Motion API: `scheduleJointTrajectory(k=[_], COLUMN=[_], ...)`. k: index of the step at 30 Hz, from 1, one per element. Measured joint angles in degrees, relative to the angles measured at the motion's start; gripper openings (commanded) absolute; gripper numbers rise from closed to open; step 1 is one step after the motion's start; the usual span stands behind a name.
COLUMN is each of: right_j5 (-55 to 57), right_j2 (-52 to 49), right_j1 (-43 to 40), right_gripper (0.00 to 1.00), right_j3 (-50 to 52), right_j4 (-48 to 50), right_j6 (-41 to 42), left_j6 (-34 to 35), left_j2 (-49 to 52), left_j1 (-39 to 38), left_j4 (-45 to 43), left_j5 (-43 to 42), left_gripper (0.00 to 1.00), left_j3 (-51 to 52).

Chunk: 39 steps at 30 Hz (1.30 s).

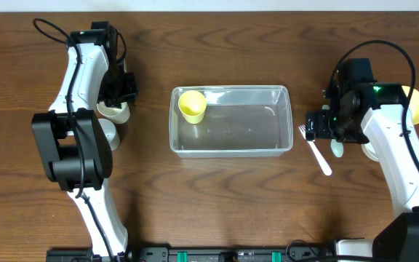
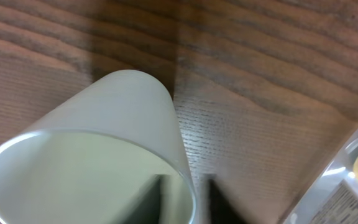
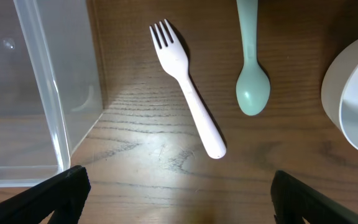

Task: Pack container
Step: 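Grasp the white cup with the left gripper, then place white cup with left gripper beside the yellow cup in container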

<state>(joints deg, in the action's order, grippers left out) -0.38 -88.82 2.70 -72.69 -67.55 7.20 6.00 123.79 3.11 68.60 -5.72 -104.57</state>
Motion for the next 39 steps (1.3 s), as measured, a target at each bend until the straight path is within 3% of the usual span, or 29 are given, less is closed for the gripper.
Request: scheduleJointTrajectory(k=[18,23,30,39], right_j5=[0.0,0.0,0.0,0.0], right_j2=[0.0,0.0,0.0,0.0], right_j1=[0.0,0.0,0.0,0.0], right_gripper=[0.95,0.95,0.95,0.95], right_j3=[0.02,0.02,0.02,0.02], right_j4=[-0.57,-0.55,-0.55,-0.55], right_j6=[-0.02,-0.02,-0.02,-0.02], left_j6=[-0.33,-1.42,-1.62,-1.77], left_j2=[-0.94,-9.05,-22.53,-17.38], left_j1=[-1.88,-8.28,-24.15,-36.76], left_j4=[1.95,4.46,6.01,6.23], left_j5=[-0.07,0.11,0.11,0.09], left_gripper=[0.06,0.06,0.06,0.06], left_j3=[-2.4,-6.51,-9.4,-9.31])
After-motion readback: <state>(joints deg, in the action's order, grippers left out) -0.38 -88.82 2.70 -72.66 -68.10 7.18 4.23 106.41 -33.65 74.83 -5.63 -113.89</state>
